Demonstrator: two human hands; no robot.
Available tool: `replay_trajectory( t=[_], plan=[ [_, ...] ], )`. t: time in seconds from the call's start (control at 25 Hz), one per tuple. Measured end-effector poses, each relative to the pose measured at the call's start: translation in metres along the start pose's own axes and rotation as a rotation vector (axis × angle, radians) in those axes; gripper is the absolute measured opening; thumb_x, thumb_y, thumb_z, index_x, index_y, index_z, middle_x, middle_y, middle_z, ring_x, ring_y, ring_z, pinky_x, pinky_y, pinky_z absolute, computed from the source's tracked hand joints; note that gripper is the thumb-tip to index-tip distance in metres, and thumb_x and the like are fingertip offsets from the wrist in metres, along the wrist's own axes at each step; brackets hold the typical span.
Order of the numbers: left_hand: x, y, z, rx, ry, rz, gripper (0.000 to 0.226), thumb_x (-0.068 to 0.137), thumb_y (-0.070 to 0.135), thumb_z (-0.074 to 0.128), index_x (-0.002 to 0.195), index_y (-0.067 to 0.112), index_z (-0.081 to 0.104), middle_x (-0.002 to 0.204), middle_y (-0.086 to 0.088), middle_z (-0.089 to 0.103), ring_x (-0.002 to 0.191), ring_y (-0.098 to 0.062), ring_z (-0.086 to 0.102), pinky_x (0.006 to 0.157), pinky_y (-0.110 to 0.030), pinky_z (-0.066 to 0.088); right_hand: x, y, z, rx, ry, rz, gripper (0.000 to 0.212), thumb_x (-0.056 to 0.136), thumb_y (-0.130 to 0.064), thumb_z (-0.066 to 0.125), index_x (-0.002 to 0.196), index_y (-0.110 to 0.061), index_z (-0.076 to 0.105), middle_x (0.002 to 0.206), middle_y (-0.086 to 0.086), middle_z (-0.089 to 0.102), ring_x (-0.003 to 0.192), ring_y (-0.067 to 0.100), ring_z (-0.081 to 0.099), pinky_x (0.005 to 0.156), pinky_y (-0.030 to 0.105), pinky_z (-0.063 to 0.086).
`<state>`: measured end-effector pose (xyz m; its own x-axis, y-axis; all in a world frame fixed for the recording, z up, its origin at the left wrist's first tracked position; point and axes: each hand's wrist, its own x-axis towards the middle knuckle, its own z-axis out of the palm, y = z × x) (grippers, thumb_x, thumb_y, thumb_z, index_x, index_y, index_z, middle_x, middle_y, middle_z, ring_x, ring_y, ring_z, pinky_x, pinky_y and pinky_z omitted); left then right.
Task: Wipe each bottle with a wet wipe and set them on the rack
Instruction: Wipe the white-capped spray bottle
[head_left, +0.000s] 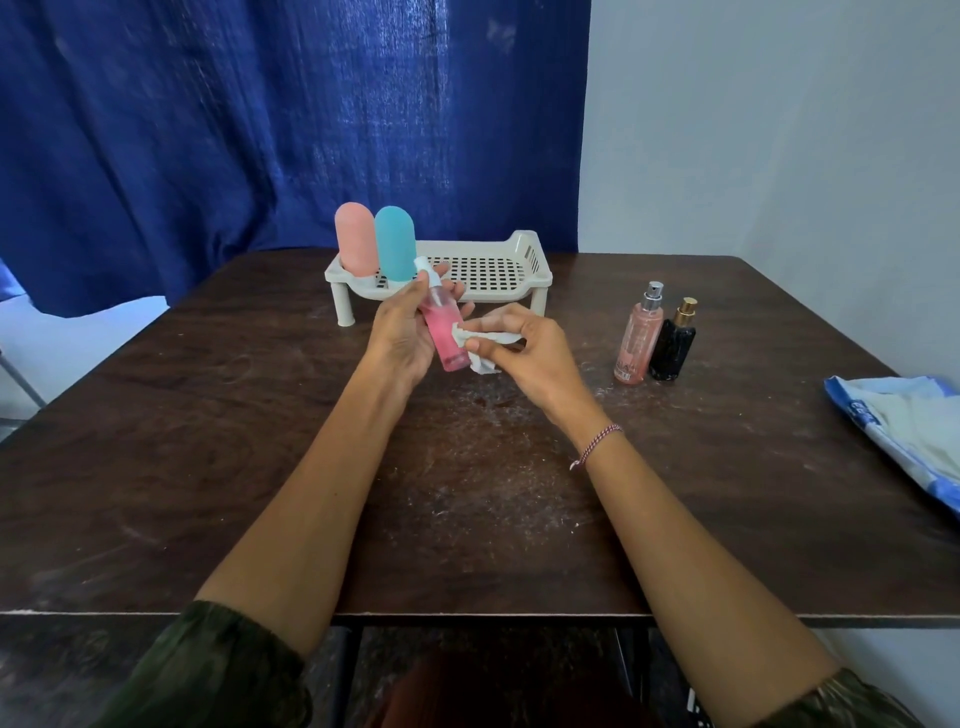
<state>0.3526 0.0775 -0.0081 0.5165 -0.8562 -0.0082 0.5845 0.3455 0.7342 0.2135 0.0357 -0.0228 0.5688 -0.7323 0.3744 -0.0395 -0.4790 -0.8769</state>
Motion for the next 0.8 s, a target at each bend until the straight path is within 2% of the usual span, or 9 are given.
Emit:
replay_trajectory(
  t=[0.12, 0.28, 0.4, 0.56, 0.64, 0.72, 0.8],
  plan=[
    [-0.002, -0.001, 0.000, 0.072, -0.095, -0.064, 0.035, 0.099, 0.017, 0.044, 0.131, 0.001, 0.048, 0.124, -0.015, 0.060, 0.101, -0.020, 0.061, 0.084, -0.039, 0.056, 0.000, -0.002, 0.000, 0.010, 0.059, -0.023, 0.024, 0.079, -0.015, 0.072, 0.103, -0.015, 0.071, 0.111, -0.002, 0.061, 0.123, 0.011, 0.041, 0.097, 0.037, 0.047],
    [-0.004, -0.001, -0.001, 0.092, -0.186, -0.139, 0.039, 0.100, 0.018, 0.041, 0.135, 0.002, 0.047, 0.131, -0.021, 0.056, 0.111, -0.025, 0.062, 0.097, -0.045, 0.049, -0.001, -0.005, 0.000, -0.031, 0.120, -0.097, 0.025, 0.080, -0.015, 0.071, 0.105, -0.014, 0.070, 0.102, -0.009, 0.058, 0.120, 0.003, 0.035, 0.094, 0.039, 0.049],
    [-0.004, -0.004, 0.001, 0.099, -0.228, -0.152, 0.037, 0.100, 0.015, 0.040, 0.133, -0.001, 0.048, 0.129, -0.019, 0.057, 0.113, -0.027, 0.061, 0.090, -0.042, 0.054, 0.000, -0.005, 0.001, -0.053, 0.181, -0.133, 0.026, 0.081, -0.014, 0.070, 0.107, -0.013, 0.069, 0.102, -0.008, 0.058, 0.116, 0.003, 0.039, 0.094, 0.036, 0.049],
    [-0.005, -0.011, 0.003, 0.140, -0.241, -0.144, 0.031, 0.098, 0.008, 0.043, 0.127, -0.001, 0.050, 0.105, -0.010, 0.068, 0.085, -0.013, 0.069, 0.068, -0.028, 0.057, 0.003, -0.002, -0.003, -0.001, 0.249, -0.105, 0.028, 0.083, -0.013, 0.067, 0.111, -0.009, 0.067, 0.107, -0.005, 0.057, 0.117, 0.007, 0.046, 0.093, 0.036, 0.051],
    [-0.003, -0.012, 0.002, 0.138, -0.224, -0.135, 0.032, 0.098, 0.008, 0.042, 0.127, -0.002, 0.050, 0.107, -0.012, 0.068, 0.087, -0.015, 0.069, 0.070, -0.029, 0.057, 0.003, -0.002, -0.003, -0.013, 0.200, -0.118, 0.025, 0.086, -0.011, 0.063, 0.110, -0.008, 0.066, 0.111, -0.004, 0.057, 0.121, 0.009, 0.044, 0.093, 0.037, 0.051],
    [0.000, -0.011, 0.000, 0.153, -0.219, -0.129, 0.032, 0.099, 0.008, 0.040, 0.126, -0.002, 0.052, 0.121, -0.017, 0.062, 0.097, -0.018, 0.066, 0.077, -0.031, 0.056, 0.004, -0.001, -0.001, -0.101, 0.146, -0.164, 0.021, 0.089, -0.009, 0.059, 0.109, -0.008, 0.065, 0.113, -0.006, 0.055, 0.121, 0.007, 0.042, 0.096, 0.037, 0.049],
    [0.001, -0.011, -0.001, 0.194, -0.238, -0.123, 0.029, 0.100, 0.009, 0.038, 0.121, 0.000, 0.057, 0.126, -0.018, 0.059, 0.102, -0.020, 0.063, 0.080, -0.030, 0.055, 0.004, 0.001, 0.000, -0.167, 0.128, -0.176, 0.018, 0.091, -0.007, 0.055, 0.107, -0.007, 0.063, 0.115, -0.003, 0.054, 0.123, 0.008, 0.041, 0.098, 0.036, 0.048]
  ],
)
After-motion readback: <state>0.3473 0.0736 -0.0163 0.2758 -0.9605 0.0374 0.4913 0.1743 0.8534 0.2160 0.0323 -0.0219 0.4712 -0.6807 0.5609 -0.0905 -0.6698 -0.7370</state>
